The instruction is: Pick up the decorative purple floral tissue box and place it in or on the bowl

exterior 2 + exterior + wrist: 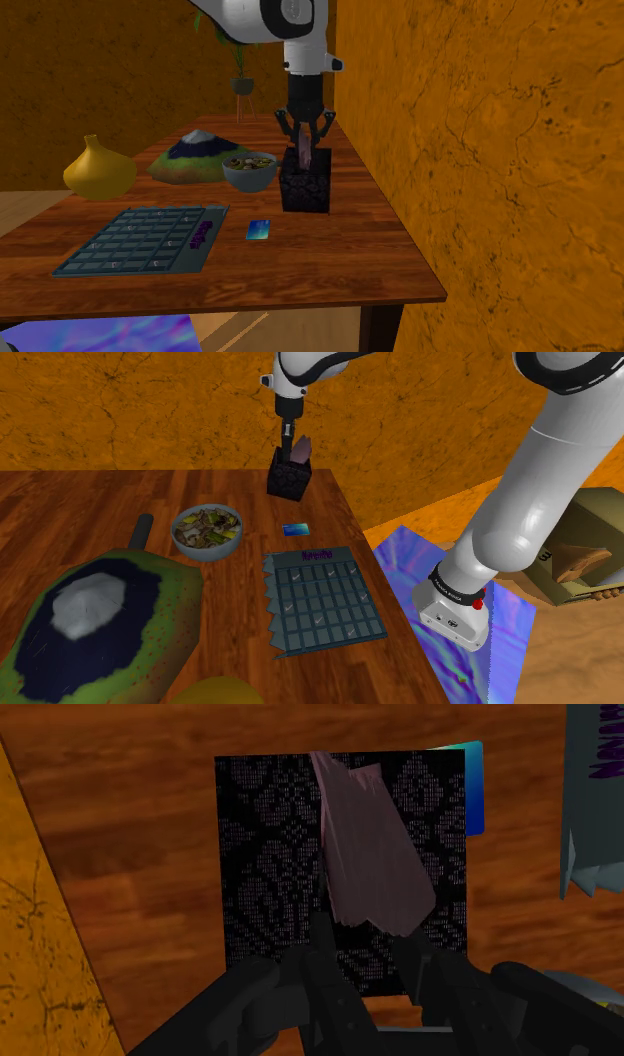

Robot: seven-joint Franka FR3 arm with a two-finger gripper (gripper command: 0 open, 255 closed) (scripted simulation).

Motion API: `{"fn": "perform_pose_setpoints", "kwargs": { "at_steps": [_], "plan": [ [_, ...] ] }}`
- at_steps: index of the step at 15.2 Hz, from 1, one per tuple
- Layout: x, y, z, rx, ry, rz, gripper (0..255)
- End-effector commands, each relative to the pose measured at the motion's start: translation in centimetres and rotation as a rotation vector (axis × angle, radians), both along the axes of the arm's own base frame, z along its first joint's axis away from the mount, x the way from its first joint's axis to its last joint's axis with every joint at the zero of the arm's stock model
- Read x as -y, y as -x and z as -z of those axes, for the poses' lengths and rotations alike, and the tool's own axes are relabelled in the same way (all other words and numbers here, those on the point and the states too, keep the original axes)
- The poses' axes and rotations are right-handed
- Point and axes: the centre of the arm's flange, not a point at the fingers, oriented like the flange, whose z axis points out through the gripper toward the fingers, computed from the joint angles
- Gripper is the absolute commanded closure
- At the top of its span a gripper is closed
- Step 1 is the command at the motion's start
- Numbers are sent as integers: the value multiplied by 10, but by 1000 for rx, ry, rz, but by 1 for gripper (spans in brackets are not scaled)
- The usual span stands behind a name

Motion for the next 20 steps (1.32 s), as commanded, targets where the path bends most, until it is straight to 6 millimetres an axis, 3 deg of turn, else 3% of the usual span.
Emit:
{"fn": "perform_pose_setpoints", "kwargs": {
  "at_steps": [1,17,20],
  "plan": [
    [0,-1,-11,2,0,0,255],
    [0,0,-93,2,0,0,255],
    [-39,1,-98,2,0,0,255]
  ]
}}
